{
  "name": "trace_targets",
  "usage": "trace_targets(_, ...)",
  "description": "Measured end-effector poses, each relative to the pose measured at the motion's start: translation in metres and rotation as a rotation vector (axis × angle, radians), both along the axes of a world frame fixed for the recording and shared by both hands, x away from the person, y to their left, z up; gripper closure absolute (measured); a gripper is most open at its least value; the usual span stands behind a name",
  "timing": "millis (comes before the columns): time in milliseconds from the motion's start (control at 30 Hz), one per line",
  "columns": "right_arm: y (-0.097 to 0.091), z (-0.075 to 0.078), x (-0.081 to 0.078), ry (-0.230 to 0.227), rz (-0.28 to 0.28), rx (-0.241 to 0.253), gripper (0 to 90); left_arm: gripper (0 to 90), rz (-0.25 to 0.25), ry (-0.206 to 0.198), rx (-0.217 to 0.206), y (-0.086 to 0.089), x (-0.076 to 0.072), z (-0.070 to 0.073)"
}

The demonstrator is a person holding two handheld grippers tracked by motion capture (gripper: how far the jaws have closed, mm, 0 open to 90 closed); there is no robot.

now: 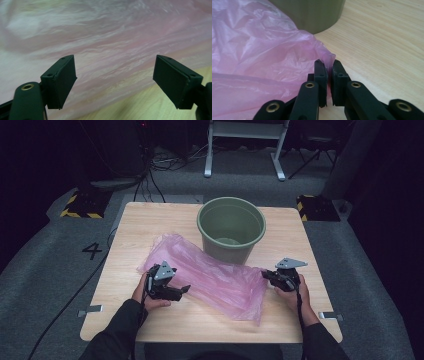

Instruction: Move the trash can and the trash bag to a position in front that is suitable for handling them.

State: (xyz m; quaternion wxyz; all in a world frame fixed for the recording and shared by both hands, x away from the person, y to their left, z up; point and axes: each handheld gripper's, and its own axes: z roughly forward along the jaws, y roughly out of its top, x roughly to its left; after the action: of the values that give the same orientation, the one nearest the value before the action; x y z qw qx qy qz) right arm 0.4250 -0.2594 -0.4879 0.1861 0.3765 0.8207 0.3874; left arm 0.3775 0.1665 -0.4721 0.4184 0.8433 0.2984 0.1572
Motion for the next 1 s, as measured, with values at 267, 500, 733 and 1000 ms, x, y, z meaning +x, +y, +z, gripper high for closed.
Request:
trace_targets(267,-0.006,-0.004,0.014,0.021,-0.011,0.014,71.3,17.7,-0.102,0.054,0.056,-0.021,0.005,-0.012)
trace_targets(500,-0.006,-0.005,0.015,0.035,-0.013,0.021,50.2,16.9,-0.164,0.062,0.074,-0.034,0.002,-0.018)
trace_targets(733,-0.011,-0.003,0.015,0.026,-0.050,0.049,41.7,15.9,-0.172,0.073,0.103,-0.046,0.004,-0.026)
trace_targets(1000,-0.018,-0.002,0.015,0.025,-0.068,0.050,39.2,19.1,-0.185,0.095,0.098,-0.049,0.006,-0.030)
